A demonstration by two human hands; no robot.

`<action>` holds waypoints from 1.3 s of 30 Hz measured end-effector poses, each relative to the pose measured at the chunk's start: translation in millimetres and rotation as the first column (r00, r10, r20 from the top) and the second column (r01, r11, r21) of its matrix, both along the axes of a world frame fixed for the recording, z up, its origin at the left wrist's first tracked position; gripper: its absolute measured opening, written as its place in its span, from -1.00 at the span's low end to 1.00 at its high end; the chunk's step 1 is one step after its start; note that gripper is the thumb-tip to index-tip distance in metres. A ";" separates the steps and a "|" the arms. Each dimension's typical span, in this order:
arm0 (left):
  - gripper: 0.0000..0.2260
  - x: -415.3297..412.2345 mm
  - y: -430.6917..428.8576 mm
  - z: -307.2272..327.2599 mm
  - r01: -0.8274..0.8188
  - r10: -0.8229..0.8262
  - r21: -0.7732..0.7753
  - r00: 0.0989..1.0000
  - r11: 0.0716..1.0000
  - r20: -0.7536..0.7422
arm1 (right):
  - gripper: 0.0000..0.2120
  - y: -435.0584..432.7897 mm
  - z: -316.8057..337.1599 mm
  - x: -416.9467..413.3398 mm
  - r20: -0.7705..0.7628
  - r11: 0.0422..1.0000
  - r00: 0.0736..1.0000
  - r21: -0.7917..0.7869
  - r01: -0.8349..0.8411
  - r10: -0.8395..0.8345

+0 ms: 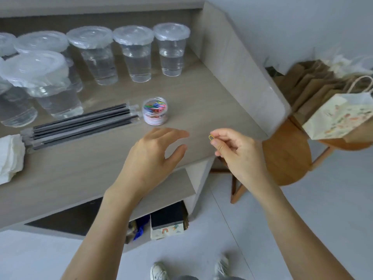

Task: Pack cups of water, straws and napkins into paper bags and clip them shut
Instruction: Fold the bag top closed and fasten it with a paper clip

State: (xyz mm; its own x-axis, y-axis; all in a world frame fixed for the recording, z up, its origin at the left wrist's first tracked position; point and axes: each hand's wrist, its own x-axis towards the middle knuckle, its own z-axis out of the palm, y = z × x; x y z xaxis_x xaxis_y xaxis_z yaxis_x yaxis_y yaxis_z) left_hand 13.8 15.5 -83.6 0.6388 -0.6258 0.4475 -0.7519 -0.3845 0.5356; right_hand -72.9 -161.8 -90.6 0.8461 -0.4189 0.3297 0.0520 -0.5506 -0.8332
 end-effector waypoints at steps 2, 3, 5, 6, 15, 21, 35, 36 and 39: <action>-0.71 -18.5 -18.5 0.3 0.045 -0.045 0.024 0.999 0.999 -0.007 | -0.87 -17.0 -6.3 -25.5 -0.016 0.999 0.999 0.014 0.043 -0.043; -0.70 -28.3 -30.2 -0.1 0.062 -0.061 0.033 0.998 0.998 -0.006 | -0.86 -26.4 -9.5 -38.6 -0.024 0.998 0.998 0.009 0.056 -0.055; -0.66 -50.4 -59.7 -4.2 0.089 -0.089 0.042 0.996 0.995 -0.004 | -0.85 -48.3 -16.5 -66.6 -0.035 0.998 0.997 -0.020 0.061 -0.062; -0.64 -64.7 -77.5 -7.9 0.100 -0.100 0.055 0.995 0.993 -0.012 | -0.85 -61.3 -19.9 -82.8 -0.040 0.997 0.997 -0.037 0.065 -0.067; -0.73 -188.3 -246.5 -40.4 0.176 -0.156 0.183 0.981 0.967 -0.115 | -0.85 -224.0 -39.4 -256.0 -0.092 0.975 0.972 -0.084 0.207 -0.215; -0.74 -208.5 -327.5 -40.8 0.227 -0.203 0.203 0.970 0.953 -0.132 | -0.85 -287.4 -49.7 -272.4 -0.129 0.978 0.970 -0.065 0.200 -0.207; -0.75 -83.7 -535.5 -73.2 0.145 -0.124 0.262 0.988 0.954 -0.093 | -0.85 -508.1 -68.1 -120.3 -0.114 0.927 0.980 -0.360 0.110 -0.161; -0.74 -73.4 -549.1 -73.5 0.129 -0.109 0.269 0.990 0.955 -0.088 | -0.85 -522.7 -66.2 -107.7 -0.115 0.924 0.980 -0.365 0.110 -0.162; -0.69 -47.8 -579.8 -76.2 0.077 -0.052 0.319 0.995 0.945 -0.085 | -0.85 -556.6 -64.2 -75.2 -0.098 0.920 0.984 -0.378 0.101 -0.149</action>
